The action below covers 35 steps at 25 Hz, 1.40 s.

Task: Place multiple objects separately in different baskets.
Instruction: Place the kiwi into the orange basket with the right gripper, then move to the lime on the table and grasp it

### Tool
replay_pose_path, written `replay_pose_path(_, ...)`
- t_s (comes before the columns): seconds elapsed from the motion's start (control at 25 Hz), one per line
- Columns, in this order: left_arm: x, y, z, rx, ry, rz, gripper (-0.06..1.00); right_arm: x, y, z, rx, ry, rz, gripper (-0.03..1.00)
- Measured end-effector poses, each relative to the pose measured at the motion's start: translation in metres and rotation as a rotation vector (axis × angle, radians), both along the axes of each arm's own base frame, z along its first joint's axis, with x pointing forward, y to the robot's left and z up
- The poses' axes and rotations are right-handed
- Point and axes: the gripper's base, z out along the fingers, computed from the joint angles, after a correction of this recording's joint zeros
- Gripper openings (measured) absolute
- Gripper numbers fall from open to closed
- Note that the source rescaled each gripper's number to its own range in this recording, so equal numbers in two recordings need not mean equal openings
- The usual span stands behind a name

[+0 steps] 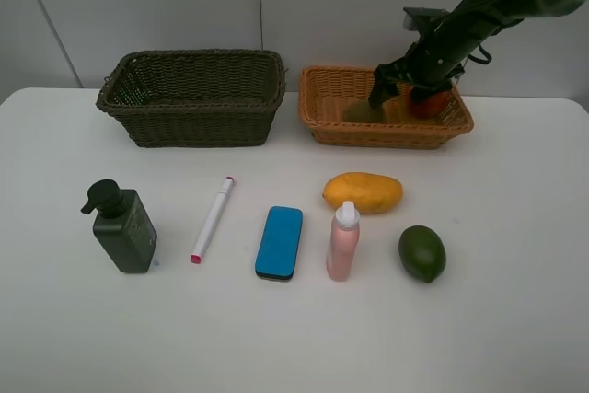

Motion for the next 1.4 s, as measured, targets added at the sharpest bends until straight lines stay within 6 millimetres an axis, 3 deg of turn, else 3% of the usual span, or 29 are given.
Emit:
replay_pose_path(0.16,0.000,0.000,0.000,0.000,0.000,0.000,1.00,-0.003,0.000,0.006,0.000,0.007,0.007,1.00)
replay_pose_path(0.6,0.000,0.000,0.000,0.000,0.000,0.000,1.00,-0.025,-0.005,0.051,-0.074,0.020,0.106,1.00)
replay_pose_path(0.96,0.000,0.000,0.000,0.000,0.000,0.000,1.00,-0.078,-0.013,0.060,-0.073,0.028,0.044,1.00)
replay_pose_path(1.4,0.000,0.000,0.000,0.000,0.000,0.000,1.00,-0.145,-0.022,0.045,-0.073,0.108,-0.042,1.00)
